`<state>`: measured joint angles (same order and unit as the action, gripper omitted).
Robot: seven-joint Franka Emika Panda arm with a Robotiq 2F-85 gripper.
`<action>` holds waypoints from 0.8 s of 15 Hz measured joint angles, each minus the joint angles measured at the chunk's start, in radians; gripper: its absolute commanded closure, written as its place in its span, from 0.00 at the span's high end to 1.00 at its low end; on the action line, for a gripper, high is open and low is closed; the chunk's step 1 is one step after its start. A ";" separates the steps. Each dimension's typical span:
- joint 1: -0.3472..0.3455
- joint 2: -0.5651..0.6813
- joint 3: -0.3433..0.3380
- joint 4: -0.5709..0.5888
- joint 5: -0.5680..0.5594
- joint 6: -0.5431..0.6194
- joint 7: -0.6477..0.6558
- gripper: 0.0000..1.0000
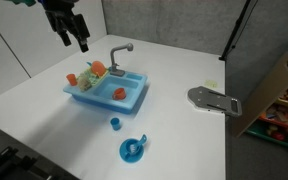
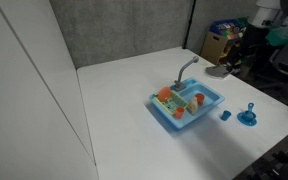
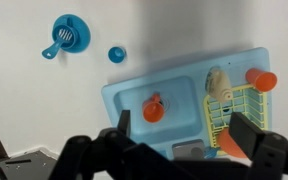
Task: Move the toy bottle from the table to the sink
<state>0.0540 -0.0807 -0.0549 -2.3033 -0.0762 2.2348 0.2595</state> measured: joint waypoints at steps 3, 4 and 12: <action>-0.011 -0.084 0.003 -0.015 0.000 -0.082 -0.033 1.00; -0.014 -0.115 0.004 -0.019 0.000 -0.116 -0.040 1.00; -0.035 -0.332 0.014 -0.017 0.006 -0.376 -0.054 1.00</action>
<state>0.0190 -0.4127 -0.0410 -2.3205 -0.0701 1.8591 0.2056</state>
